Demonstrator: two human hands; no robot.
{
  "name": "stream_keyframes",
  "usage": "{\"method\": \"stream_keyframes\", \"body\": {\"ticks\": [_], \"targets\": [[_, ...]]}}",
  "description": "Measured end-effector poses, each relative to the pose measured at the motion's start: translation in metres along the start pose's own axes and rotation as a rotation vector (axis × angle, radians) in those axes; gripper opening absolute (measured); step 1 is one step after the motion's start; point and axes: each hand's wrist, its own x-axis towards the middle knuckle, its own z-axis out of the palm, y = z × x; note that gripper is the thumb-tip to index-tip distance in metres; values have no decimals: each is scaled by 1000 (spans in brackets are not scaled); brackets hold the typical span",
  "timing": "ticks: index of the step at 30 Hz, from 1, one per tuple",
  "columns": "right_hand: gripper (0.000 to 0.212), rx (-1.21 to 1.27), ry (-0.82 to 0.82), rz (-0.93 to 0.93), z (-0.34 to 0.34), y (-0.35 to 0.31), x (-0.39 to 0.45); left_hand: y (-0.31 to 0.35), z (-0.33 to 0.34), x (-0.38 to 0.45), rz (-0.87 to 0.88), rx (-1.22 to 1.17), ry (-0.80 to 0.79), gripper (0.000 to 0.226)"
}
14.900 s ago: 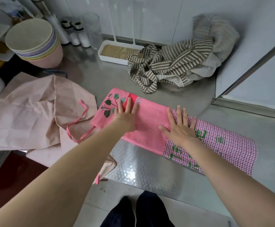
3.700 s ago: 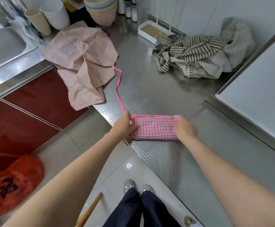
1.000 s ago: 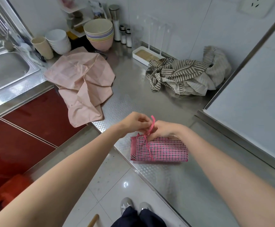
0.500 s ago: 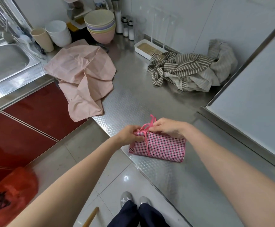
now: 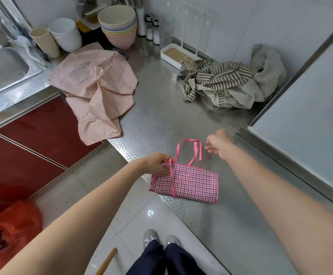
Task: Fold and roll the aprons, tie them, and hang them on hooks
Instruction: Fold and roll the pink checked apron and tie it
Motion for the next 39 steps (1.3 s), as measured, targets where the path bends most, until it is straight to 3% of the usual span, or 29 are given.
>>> {"method": "stream_keyframes", "body": {"ticks": [2, 4, 6, 9, 12, 16, 19, 23, 27, 33, 39], "targets": [[61, -402, -75, -418, 5, 2, -2, 1, 1, 1, 0, -1, 1, 34], [61, -674, -363, -711, 21, -2, -14, 3, 0, 0, 9, -5, 0, 32], [42, -909, -538, -781, 39, -2, -23, 4, 0, 0, 11, -8, -1, 34], [21, -1028, -394, -721, 44, -2, -20, 3, -1, 0, 12, -20, 17, 31], [24, -772, -296, -628, 27, -15, -20, -6, -4, -1, 1, -83, 89, 29], [29, -235, -641, -248, 6, -20, -38, -9, -8, -1, -57, -161, 240, 30], [34, -151, -890, -10, 7, -5, -50, -8, -12, 0, -137, -268, 338, 33], [36, -266, -1028, 169, 22, 28, -61, -11, -14, -4, -181, -669, 257, 32], [32, -212, -923, 218, 30, 57, -55, -19, -19, -9, -84, -877, 116, 34], [16, 54, -681, 203, 9, 63, -43, -30, -28, -18, 24, -818, -74, 32], [16, 336, -613, 198, -13, 61, -34, -25, -34, -18, 60, -816, -108, 30]]}}
